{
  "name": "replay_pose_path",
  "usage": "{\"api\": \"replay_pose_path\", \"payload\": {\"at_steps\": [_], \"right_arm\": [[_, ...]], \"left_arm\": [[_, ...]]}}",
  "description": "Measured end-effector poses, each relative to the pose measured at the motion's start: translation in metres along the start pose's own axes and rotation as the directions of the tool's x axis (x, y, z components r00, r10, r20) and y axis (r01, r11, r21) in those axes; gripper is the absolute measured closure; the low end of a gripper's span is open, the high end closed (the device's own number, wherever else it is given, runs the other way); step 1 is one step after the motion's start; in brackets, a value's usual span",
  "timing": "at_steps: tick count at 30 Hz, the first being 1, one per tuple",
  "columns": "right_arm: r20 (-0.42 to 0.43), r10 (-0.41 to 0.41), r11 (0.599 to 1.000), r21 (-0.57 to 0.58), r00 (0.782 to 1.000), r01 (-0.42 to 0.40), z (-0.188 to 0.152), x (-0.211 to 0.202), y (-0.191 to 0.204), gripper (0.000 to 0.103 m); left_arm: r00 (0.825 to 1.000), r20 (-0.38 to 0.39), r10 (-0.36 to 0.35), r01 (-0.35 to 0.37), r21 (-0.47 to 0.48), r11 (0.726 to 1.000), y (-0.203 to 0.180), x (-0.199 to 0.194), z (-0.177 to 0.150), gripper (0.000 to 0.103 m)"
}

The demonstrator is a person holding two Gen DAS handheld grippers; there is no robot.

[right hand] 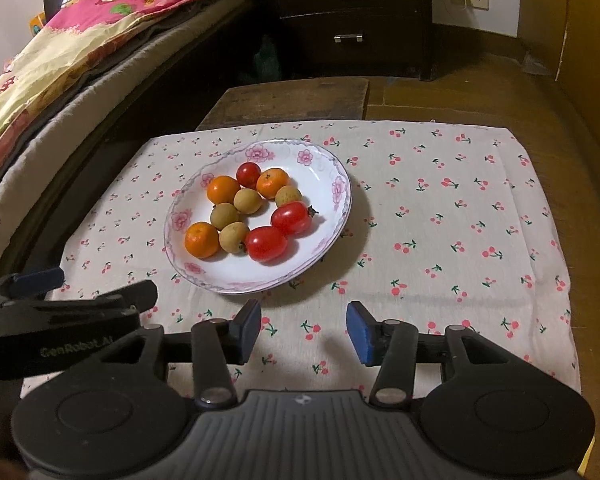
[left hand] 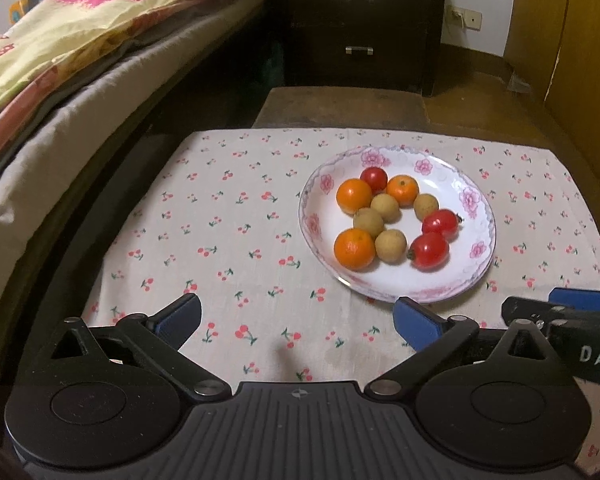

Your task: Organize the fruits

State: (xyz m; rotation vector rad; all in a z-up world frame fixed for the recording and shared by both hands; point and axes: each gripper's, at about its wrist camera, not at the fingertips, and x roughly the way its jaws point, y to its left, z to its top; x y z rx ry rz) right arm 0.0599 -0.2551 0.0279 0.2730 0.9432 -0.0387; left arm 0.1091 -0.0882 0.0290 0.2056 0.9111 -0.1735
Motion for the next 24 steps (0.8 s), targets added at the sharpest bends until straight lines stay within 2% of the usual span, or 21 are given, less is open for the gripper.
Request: {"api": "replay_pose_path", "payload": {"at_steps": [6, 24], "right_arm": [[-0.002, 0.001, 1.000, 0.008, 1.000, -0.001, -0.008, -0.006, -0.001, 0.055], [0.000, 0.007, 1.000, 0.018, 1.000, -0.007, -0.030, -0.024, 0.001, 0.054]], "left_arm": [[1.000, 0.002, 0.030, -0.030, 0.048, 0.998, -0.005, -0.006, -0.009, 0.000], [1.000, -0.011, -0.009, 0.010, 0.032, 0.999, -0.003, -0.021, -0.030, 0.000]]}}
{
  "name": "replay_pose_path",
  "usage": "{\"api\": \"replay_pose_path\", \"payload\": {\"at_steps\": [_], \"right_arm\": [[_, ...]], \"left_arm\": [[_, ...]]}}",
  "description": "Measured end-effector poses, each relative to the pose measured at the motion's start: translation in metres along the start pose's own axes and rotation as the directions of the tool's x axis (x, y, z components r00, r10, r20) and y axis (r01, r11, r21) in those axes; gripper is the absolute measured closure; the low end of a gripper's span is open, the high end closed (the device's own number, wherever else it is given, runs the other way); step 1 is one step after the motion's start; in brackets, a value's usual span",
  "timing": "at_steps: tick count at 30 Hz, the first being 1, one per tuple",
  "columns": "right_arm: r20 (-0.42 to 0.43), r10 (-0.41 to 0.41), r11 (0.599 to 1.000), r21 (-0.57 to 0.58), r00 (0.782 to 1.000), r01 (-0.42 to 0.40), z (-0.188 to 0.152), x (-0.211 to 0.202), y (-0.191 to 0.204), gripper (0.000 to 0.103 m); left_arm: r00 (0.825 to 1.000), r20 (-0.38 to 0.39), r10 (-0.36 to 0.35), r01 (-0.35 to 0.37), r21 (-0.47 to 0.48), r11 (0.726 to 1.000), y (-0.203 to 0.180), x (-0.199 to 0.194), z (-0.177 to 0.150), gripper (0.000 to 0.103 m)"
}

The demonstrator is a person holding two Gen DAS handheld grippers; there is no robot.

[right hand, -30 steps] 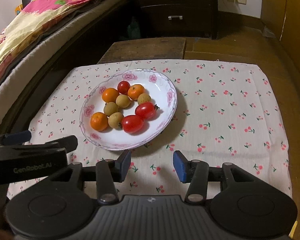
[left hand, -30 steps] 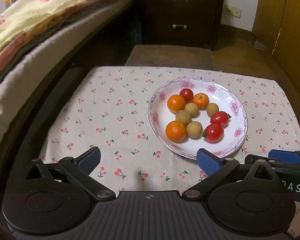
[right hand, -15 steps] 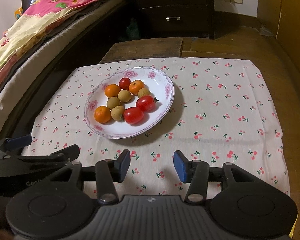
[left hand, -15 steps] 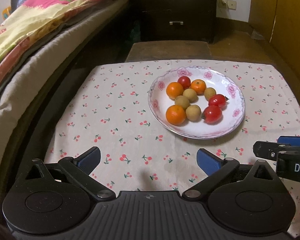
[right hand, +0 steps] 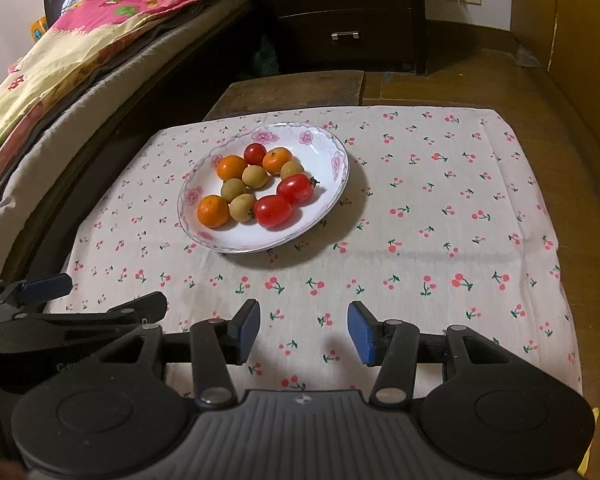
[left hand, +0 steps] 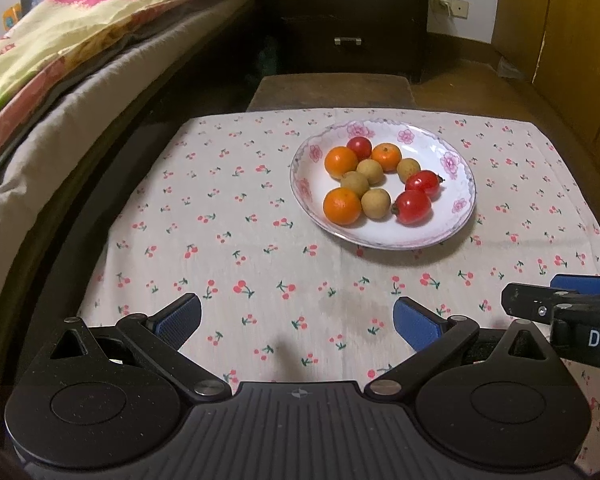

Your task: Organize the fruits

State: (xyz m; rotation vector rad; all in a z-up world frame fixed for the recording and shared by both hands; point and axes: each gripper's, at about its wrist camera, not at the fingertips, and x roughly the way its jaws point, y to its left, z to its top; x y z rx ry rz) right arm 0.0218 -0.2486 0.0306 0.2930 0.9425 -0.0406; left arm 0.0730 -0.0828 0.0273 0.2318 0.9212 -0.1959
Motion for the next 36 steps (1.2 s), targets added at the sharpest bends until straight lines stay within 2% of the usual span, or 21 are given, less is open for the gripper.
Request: {"api": "replay_pose_path", "payload": {"at_steps": [25, 36], "right_arm": [[-0.016, -0.003, 1.000, -0.007, 1.000, 0.003, -0.029, -0.016, 0.005, 0.054], [-0.020, 0.005, 1.000, -0.018, 1.000, -0.006, -0.037, -0.022, 0.011, 0.053]], "left_arm": [[1.000, -0.007, -0.016, 0.016, 0.015, 1.000, -0.001, -0.016, -0.027, 0.000], [0.999, -0.015, -0.046, 0.046, 0.014, 0.999, -0.001, -0.022, -0.037, 0.000]]}}
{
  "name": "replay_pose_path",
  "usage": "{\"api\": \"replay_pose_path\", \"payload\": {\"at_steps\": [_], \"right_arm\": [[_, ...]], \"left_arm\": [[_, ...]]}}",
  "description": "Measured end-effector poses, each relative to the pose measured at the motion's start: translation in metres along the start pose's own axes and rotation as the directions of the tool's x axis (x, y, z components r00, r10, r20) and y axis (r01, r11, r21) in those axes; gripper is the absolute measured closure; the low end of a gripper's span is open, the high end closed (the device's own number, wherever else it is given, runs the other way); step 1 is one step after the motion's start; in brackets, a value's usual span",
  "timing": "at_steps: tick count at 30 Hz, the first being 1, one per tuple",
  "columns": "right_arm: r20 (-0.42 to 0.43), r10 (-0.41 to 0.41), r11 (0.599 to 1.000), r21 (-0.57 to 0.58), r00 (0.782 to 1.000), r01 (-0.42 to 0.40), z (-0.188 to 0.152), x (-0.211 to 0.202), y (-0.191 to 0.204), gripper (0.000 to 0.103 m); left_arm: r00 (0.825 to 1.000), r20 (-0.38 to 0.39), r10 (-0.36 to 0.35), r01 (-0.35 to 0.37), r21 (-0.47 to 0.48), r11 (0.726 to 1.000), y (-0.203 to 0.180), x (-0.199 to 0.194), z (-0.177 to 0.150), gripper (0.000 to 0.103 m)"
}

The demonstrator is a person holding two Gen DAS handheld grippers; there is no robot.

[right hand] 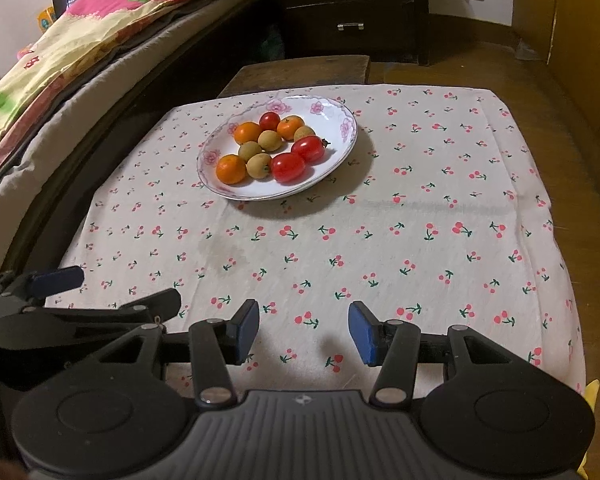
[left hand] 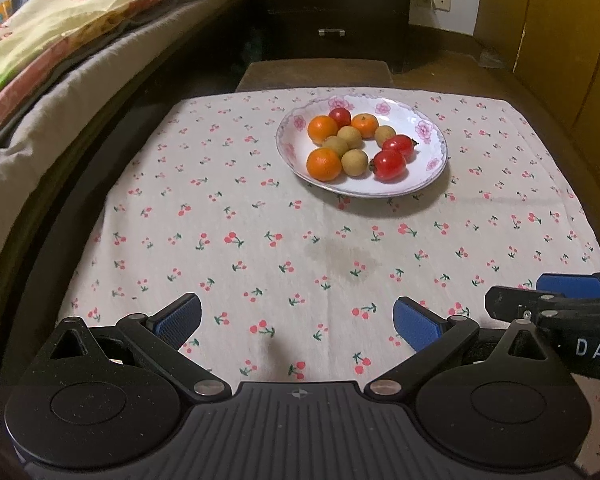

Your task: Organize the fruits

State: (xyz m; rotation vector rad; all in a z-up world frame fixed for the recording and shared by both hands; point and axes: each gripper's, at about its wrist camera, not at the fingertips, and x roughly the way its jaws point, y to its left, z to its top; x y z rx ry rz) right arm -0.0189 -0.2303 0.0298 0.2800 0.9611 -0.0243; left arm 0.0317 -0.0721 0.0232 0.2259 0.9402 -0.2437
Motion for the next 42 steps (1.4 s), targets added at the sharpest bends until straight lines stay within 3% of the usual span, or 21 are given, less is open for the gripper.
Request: {"api": "replay_pose_path", "payload": {"at_steps": [42], "right_arm": [[-0.021, 0.004, 1.000, -0.007, 1.000, -0.004, -0.0093, -0.0025, 0.0045, 0.051]], "left_arm": [[1.000, 0.005, 0.023, -0.024, 0.015, 1.000, 0.0004, -0.0037, -0.0100, 0.000]]}}
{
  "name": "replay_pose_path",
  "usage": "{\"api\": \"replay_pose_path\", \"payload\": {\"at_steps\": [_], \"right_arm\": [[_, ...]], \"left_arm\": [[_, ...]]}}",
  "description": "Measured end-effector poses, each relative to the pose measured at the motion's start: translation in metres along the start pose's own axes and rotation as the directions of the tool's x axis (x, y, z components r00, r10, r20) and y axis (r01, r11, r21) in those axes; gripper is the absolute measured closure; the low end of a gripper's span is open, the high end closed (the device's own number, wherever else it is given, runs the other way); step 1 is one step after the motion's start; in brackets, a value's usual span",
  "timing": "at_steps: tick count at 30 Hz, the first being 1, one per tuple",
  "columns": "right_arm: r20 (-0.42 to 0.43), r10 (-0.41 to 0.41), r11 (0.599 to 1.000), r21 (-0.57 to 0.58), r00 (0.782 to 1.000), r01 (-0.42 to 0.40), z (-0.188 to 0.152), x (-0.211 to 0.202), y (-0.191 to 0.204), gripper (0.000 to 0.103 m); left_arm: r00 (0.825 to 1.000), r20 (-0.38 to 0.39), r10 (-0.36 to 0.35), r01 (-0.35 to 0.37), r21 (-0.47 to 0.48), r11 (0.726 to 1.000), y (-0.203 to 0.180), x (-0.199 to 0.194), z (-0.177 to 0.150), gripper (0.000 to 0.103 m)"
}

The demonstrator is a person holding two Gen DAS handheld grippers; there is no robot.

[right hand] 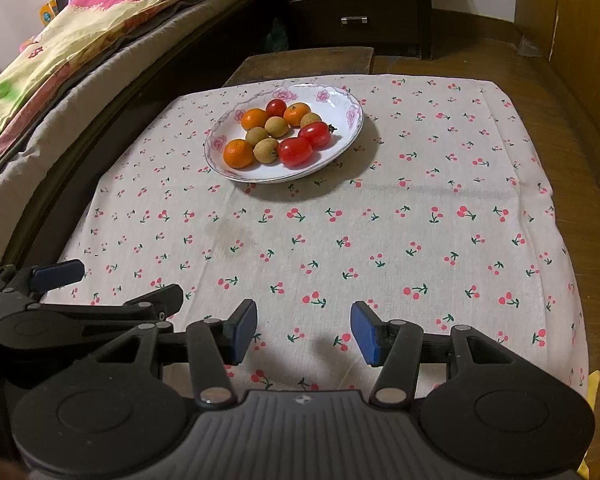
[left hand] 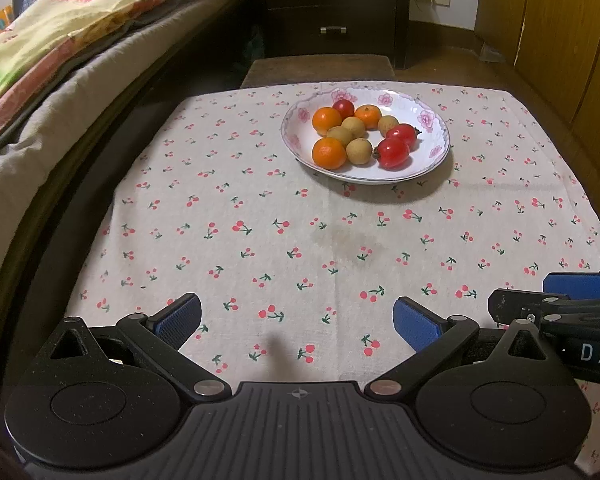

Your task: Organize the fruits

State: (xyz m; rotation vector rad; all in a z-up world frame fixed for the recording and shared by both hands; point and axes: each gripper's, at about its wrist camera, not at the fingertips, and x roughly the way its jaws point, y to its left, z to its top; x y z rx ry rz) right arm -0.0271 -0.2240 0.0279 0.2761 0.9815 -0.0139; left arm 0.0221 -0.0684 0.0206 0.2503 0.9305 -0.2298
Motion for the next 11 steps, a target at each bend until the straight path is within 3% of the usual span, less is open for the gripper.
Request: {"api": "replay_pose_path", "payload": {"at_steps": [11], "right_arm": [[0.001, 0.001, 1.000, 0.001, 1.000, -0.001, -0.0001, -0.0003, 0.0002, 0.049]], "left_arm": [[1.000, 0.000, 0.005, -0.005, -0.009, 1.000, 0.0010, -0.0006, -0.0007, 0.000]]}}
